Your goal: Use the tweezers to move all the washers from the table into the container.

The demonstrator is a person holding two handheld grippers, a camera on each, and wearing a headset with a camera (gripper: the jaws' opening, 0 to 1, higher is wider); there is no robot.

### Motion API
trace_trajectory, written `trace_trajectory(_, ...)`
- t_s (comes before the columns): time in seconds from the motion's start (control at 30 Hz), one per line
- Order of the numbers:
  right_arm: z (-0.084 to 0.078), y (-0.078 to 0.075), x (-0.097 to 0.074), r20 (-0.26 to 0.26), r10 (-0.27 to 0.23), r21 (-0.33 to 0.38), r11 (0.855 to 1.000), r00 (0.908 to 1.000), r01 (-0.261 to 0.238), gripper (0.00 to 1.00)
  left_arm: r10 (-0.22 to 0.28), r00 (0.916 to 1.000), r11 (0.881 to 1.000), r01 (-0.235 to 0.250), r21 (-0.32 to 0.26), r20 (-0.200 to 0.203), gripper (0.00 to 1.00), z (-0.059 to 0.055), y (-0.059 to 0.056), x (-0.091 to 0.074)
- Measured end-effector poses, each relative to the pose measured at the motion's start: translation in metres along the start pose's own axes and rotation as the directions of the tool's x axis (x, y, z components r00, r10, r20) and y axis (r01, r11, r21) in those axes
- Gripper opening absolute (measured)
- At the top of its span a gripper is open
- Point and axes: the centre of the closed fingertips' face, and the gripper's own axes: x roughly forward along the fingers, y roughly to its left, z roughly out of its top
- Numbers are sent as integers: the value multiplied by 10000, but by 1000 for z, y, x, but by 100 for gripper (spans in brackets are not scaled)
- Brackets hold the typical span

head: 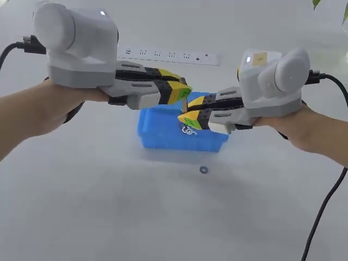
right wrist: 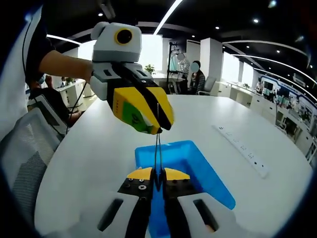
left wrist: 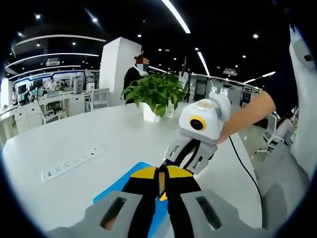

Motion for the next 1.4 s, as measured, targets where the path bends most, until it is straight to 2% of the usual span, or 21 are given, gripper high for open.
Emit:
trace_trajectory(0.07, 1, 3, 0, 63, 116, 40, 9999, 9999, -116, 7, -170, 9999, 9998, 170, 68, -4, 9, 1, -2, 0)
trace_trajectory(0.1, 1, 4, 0, 57, 194, 31, 9998, 9998, -194, 7, -170, 9998, 9989, 174, 443, -83, 8, 0, -1, -1)
trace_trajectory(0.13, 1, 5, 0, 49, 207, 32, 9998, 9998, -207, 7, -169, 9998, 9983, 175, 549, -108, 8, 1, -3, -1)
trace_trajectory(0.27, 4, 4, -1, 93, 328, 184, 9993, 9994, -329, 8, -123, 9998, 9985, 129, 524, -130, 8, 4, -3, -1)
trace_trajectory(0.3, 4, 6, -2, 80, 493, 260, 9984, 9988, -495, 8, -112, 9997, 9983, 99, -573, -226, 8, 4, -5, -1)
trace_trajectory(0.33, 5, 6, -2, 80, 467, 116, 9988, 9989, -468, 8, -264, 9995, 9952, 249, -947, -148, 8, 6, -7, 0)
trace_trajectory(0.4, 5, 9, -3, -65, 688, 66, 9976, 9976, -688, 8, -114, 9992, 9993, 128, 357, -395, 7, 6, -4, 0)
trace_trajectory(0.47, 5, 8, -3, -102, 671, -39, 9977, 9977, -671, 8, -336, 9981, 9979, 363, 533, -507, 7, 5, -11, 2)
trace_trajectory(0.5, 5, 9, -3, -91, 728, 27, 9973, 9973, -728, 8, -241, 9984, 9960, 284, 844, -514, 7, 6, -10, 3)
trace_trajectory(0.57, 6, 8, -4, -52, 693, 36, 9976, 9976, -692, 8, -291, 9984, 9948, 335, 958, -476, 6, 7, -12, 3)
trace_trajectory(0.63, 7, 9, -4, -26, 731, 98, 9973, 9973, -730, 9, -219, 9989, 9898, 277, 1400, -425, 4, 8, -11, 3)
trace_trajectory(0.77, 11, 9, -5, 14, 758, 33, 9971, 9971, -759, 9, -167, 9994, 9852, 214, 1698, -288, 4, 12, -12, 5)
trace_trajectory(1.0, 10, 11, -6, -122, 762, -56, 9971, 9970, -763, 10, -347, 9988, 9873, 396, 1537, -346, 4, 12, -15, 7)
trace_trajectory(1.03, 9, 12, -7, -147, 746, -78, 9972, 9971, -747, 11, -276, 9991, 9850, 328, 1692, -331, 4, 12, -13, 7)
trace_trajectory(1.17, 9, 11, -8, -179, 646, -104, 9978, 9977, -648, 11, -399, 9988, 9848, 443, 1681, -295, 4, 13, -15, 7)
trace_trajectory(1.27, 9, 8, -8, -269, 462, -111, 9989, 9986, -465, 13, -447, 9987, 9778, 489, 2036, -254, 4, 14, -16, 7)
trace_trajectory(1.33, 9, 6, -9, -329, 321, -65, 9995, 9989, -324, 14, -478, 9987, 9789, 503, 1978, -176, 4, 16, -15, 8)
trace_trajectory(1.4, 8, 5, -10, -422, 237, -6, 9997, 9988, -238, 21, -477, 9989, 9813, 469, 1865, -6, 4, 20, -15, 8)
